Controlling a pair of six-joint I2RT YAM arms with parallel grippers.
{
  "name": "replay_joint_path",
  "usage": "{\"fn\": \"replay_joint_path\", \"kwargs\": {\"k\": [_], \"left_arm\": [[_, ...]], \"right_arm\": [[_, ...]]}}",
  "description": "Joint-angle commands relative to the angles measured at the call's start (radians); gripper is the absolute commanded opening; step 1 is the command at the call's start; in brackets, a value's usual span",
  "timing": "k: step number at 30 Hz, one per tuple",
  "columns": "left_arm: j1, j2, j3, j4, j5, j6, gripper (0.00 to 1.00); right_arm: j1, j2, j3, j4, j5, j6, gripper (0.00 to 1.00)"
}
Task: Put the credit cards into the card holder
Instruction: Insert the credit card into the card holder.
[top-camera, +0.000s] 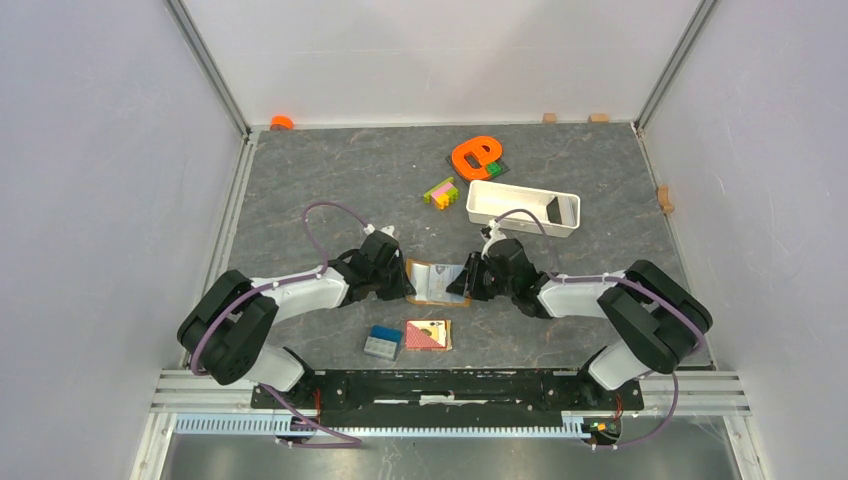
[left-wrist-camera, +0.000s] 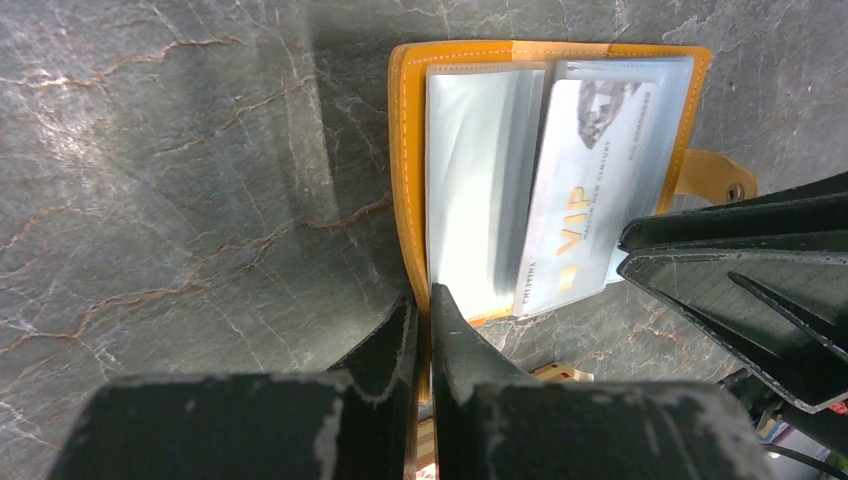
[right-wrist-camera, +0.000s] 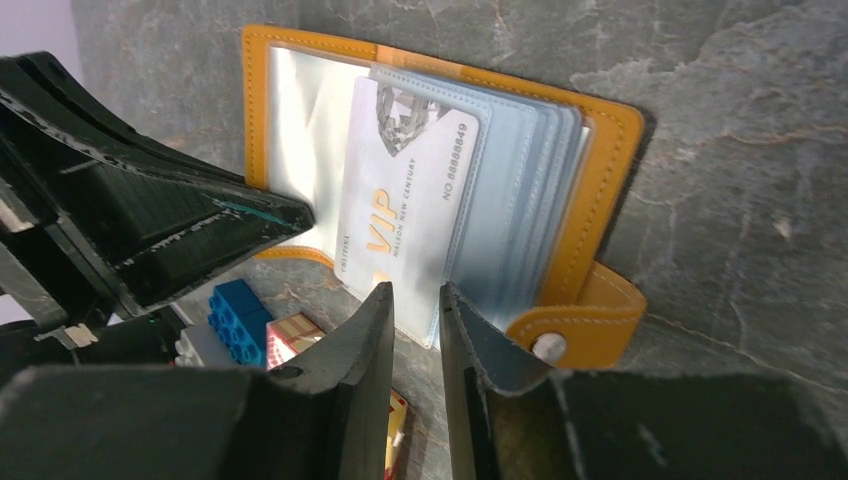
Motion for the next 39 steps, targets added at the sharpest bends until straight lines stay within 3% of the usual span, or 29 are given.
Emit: {"fn": "replay_joint_path", "kwargs": {"k": [1,11,31,33,36,39], "left_arm": [[0.000,0.010,-0.018,0.021,0.030,-0.007,0.02],[0.000,0.017,-0.015,0.026,0.038,0.000,0.02],[0.000,0.023,-0.007,0.062,0.087,0.007,0.03],[0.002,0.004,-0.004,0.044,0.074,0.009,0.09],[0.006,-0.057,-0.006,0.004,0.056,0.020,0.27],[0.011,-0.129,-0.007,-0.067,0.035,0.039,0.39]], "right_arm": [[-0.004,0.071,-0.038,0.059,-0.049,0.037,0.29],[-0.001,0.025,-0.058,0.247,-0.103,0.044,0.30],[0.097,0.019,0.127,0.035,0.017,-0.120,0.32],[0.099,0.031,0.134,0.028,0.019,-0.124,0.32],[0.103,0.050,0.147,0.028,0.012,-0.125,0.32],[0.107,0.070,0.165,0.031,0.003,-0.126,0.32]]}}
